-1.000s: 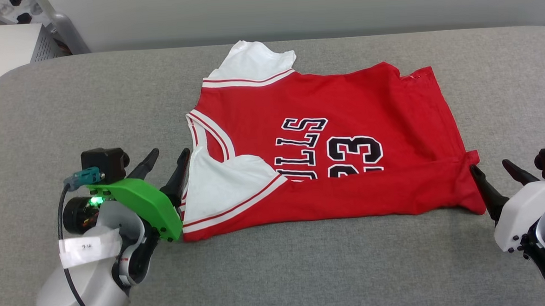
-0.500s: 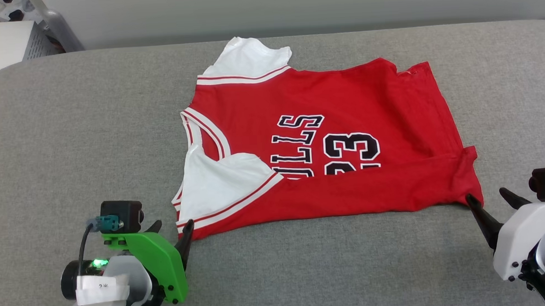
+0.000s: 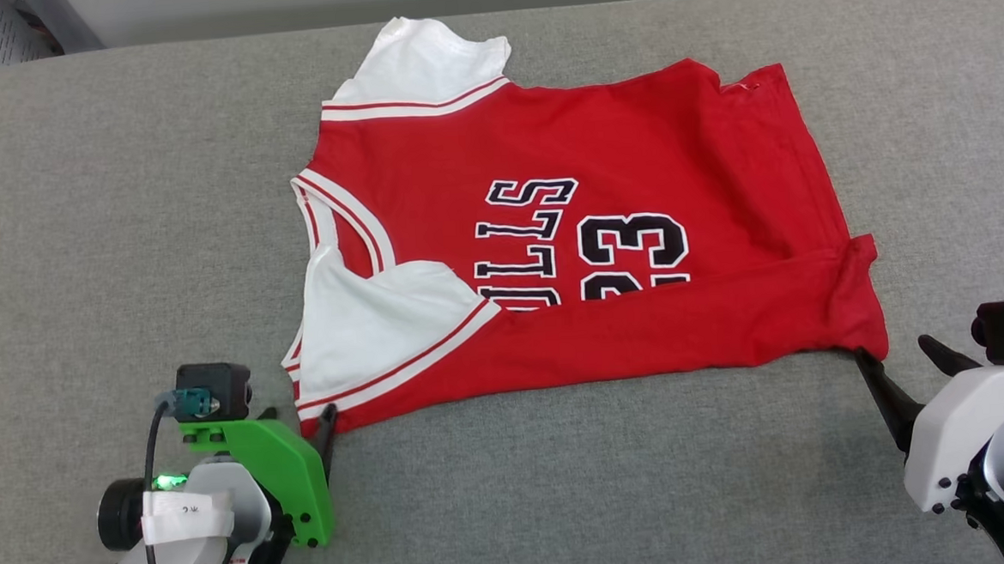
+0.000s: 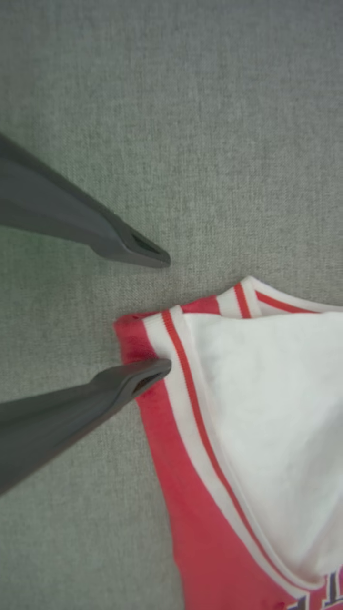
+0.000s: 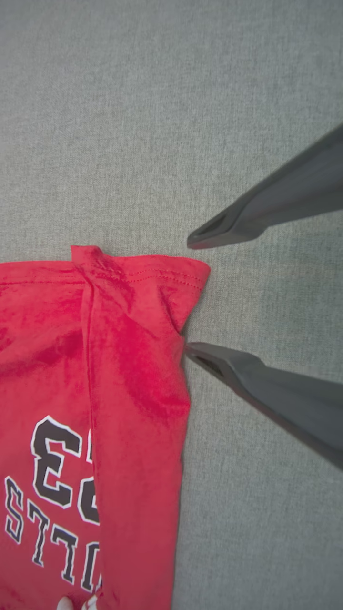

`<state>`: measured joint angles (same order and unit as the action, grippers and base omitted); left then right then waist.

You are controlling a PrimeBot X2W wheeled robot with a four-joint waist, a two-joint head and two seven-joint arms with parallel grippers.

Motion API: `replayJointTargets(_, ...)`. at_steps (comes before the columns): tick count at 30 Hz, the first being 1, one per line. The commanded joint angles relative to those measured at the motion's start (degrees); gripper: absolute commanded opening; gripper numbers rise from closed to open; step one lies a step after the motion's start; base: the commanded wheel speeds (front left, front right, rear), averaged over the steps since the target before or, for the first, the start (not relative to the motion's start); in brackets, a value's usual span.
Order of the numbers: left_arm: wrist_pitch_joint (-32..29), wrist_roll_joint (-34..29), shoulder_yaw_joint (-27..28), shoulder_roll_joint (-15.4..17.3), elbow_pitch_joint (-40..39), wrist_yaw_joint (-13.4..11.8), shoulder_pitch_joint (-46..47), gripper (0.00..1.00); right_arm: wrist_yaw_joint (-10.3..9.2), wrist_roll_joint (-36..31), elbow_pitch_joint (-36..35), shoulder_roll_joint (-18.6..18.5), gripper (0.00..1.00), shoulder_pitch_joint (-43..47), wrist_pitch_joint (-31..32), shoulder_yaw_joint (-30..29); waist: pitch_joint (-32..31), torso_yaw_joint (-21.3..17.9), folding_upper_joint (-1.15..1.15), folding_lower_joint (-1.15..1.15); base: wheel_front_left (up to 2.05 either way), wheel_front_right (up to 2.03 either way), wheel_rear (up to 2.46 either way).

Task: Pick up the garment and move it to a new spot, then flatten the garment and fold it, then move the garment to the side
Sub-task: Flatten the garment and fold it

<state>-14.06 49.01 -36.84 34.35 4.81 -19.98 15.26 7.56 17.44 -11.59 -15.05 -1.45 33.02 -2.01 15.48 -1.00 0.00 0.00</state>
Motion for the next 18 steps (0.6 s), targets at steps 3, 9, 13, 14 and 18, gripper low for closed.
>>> replayJointTargets(3, 0.9, 0.4, 0.5, -1.0, 2.3, 0.2, 1.6, 1.00, -0.08, -0.2, -0.4, 0.0, 1.00, -1.1, -0.3, -0.1, 1.4, -0.4, 0.00, 0.00, 0.00, 0.00, 0.00)
replayJointTargets(9, -2.2, 2.0, -1.5, -2.2, 6.1, 2.9, 2.1, 0.00, -0.08, -0.3, 0.2, 0.0, 1.00, -1.7, -0.8, -0.2, 1.9, -0.3, 0.00, 0.00, 0.00, 0.00, 0.00)
replayJointTargets(13, -2.7, 2.5, -2.0, -2.8, 7.5, 3.7, 2.0, 0.00, -0.08, -0.6, 1.1, -0.4, 1.00, -1.9, -0.8, -0.3, 0.6, 0.3, 0.00, 0.00, 0.00, 0.00, 0.00)
replayJointTargets(14, -2.3, 2.6, -2.0, -2.9, 7.6, 3.8, 2.0, 0.00, -0.08, -0.6, 1.3, -0.6, 1.00, -1.9, -0.8, -0.3, 0.2, 0.4, 0.00, 0.00, 0.00, 0.00, 0.00)
replayJointTargets(18, -0.5, 2.6, -1.3, -3.1, 7.0, 4.1, 1.8, 0.00, -0.08, -0.4, 2.3, -1.6, 1.00, -2.2, -0.5, -0.8, -1.5, 1.4, 0.00, 0.00, 0.00, 0.00, 0.00)
